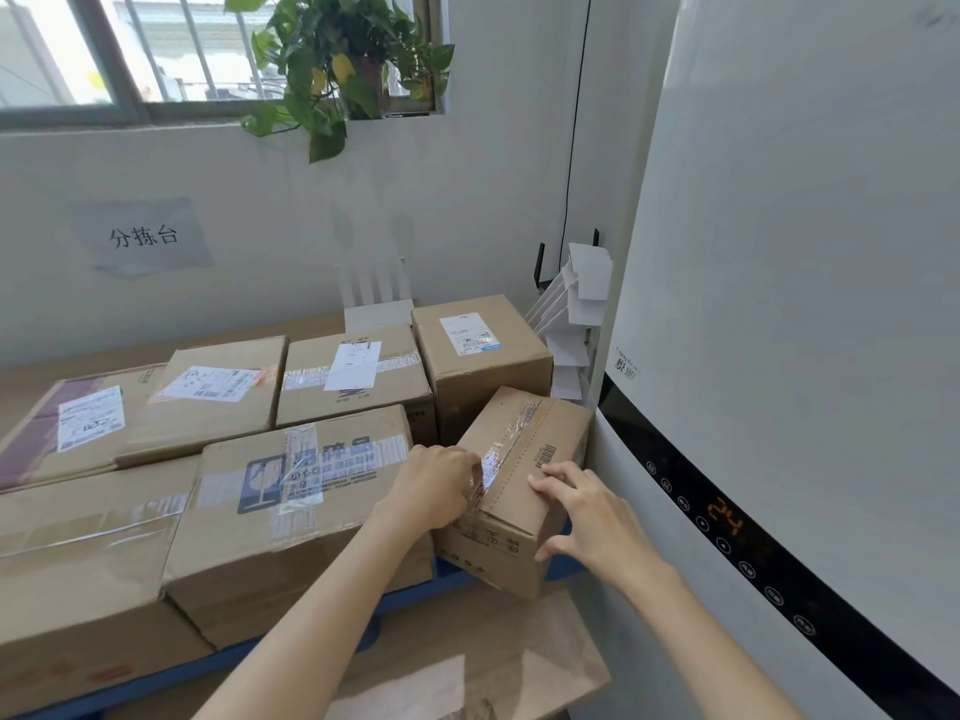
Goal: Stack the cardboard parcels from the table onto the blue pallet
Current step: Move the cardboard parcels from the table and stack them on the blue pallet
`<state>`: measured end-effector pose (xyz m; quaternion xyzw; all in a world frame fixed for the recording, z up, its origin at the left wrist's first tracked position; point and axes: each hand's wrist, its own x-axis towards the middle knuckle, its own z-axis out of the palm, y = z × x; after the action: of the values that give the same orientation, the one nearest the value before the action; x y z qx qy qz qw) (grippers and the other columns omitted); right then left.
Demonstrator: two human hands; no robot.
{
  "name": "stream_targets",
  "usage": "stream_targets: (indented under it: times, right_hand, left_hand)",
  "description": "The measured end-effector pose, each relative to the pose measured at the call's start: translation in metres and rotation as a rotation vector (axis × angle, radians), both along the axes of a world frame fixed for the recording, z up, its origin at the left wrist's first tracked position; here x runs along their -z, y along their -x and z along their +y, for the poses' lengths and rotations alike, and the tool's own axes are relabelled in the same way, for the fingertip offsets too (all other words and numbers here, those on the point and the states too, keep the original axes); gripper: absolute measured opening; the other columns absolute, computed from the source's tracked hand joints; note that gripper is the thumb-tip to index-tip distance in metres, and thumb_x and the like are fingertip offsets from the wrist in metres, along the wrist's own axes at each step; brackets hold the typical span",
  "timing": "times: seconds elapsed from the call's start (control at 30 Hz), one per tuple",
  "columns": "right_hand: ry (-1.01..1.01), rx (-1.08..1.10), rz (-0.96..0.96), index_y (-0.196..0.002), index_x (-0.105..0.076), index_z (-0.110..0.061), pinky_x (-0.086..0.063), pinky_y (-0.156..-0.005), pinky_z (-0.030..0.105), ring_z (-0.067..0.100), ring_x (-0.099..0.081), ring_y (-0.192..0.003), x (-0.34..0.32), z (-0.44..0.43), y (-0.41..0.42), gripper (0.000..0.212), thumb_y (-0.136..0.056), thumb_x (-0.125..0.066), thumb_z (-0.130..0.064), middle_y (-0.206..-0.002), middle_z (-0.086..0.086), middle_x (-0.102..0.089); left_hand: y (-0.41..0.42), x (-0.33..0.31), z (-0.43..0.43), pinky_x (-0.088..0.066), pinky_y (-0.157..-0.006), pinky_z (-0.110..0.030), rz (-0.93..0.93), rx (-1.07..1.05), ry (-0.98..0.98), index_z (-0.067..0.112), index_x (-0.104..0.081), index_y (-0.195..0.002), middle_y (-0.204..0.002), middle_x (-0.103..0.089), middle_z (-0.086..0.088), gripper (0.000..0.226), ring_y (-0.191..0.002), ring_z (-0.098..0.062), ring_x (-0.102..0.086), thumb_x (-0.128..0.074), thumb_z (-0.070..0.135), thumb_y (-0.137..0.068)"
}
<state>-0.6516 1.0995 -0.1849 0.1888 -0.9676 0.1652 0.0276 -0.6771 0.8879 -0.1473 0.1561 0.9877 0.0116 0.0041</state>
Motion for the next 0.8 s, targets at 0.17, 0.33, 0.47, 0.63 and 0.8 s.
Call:
stream_targets:
  times: [0.17,0.33,0.47,0.63,0.8]
  right_hand:
    - [-0.061,-0.053,0.121,-0.134,-0.048,-0.031,-0.053,-0.082,0.028,0.01,-0.045,-0.11,0.007,0.001,0.004,0.077,-0.067,-0.074,-0.06,-0.123,-0.014,-0.046]
    - [-0.063,-0.065,0.176,-0.129,-0.054,-0.028,-0.053,-0.075,0.027,0.011,-0.05,-0.103,0.013,0.001,0.004,0.074,-0.065,-0.073,-0.062,-0.116,-0.012,-0.052]
    - [-0.067,-0.039,0.236,-0.116,-0.062,-0.026,-0.053,-0.064,0.026,0.012,-0.055,-0.091,0.018,-0.009,0.003,0.072,-0.058,-0.076,-0.065,-0.103,-0.011,-0.056]
    - [-0.055,-0.019,0.306,-0.105,-0.062,-0.023,-0.055,-0.061,0.028,0.015,-0.055,-0.084,0.023,-0.025,0.002,0.067,-0.056,-0.075,-0.067,-0.096,-0.007,-0.056]
    - [-0.114,0.008,0.357,-0.094,-0.059,-0.021,-0.053,-0.062,0.027,0.016,-0.054,-0.082,0.024,-0.041,0.002,0.064,-0.059,-0.069,-0.073,-0.092,-0.004,-0.056]
  left_hand:
    - [0.004,-0.006,-0.002,-0.04,-0.098,-0.04,-0.108,0.001,-0.042,0.018,-0.056,-0.129,-0.136,-0.053,0.0,0.038,-0.119,-0.021,-0.053,-0.037,0.018,-0.096]
    - [0.001,-0.003,-0.001,-0.038,-0.1,-0.038,-0.165,-0.031,-0.018,0.025,-0.041,-0.144,-0.152,-0.035,0.005,0.054,-0.128,-0.019,-0.047,-0.039,0.051,-0.097]
    - [0.002,-0.005,-0.001,-0.04,-0.1,-0.038,-0.18,-0.036,0.015,0.023,-0.036,-0.147,-0.153,-0.034,0.002,0.06,-0.13,-0.02,-0.045,-0.04,0.054,-0.096]
    - [0.008,-0.001,-0.007,-0.035,-0.106,-0.037,-0.247,-0.035,-0.031,0.022,-0.022,-0.152,-0.159,-0.018,0.007,0.063,-0.137,-0.02,-0.037,-0.04,0.048,-0.098]
    - [0.017,0.012,-0.014,0.0,-0.118,-0.046,-0.236,-0.042,-0.021,0.025,-0.007,-0.153,-0.161,0.0,0.004,0.06,-0.148,-0.019,0.002,-0.032,0.042,-0.101]
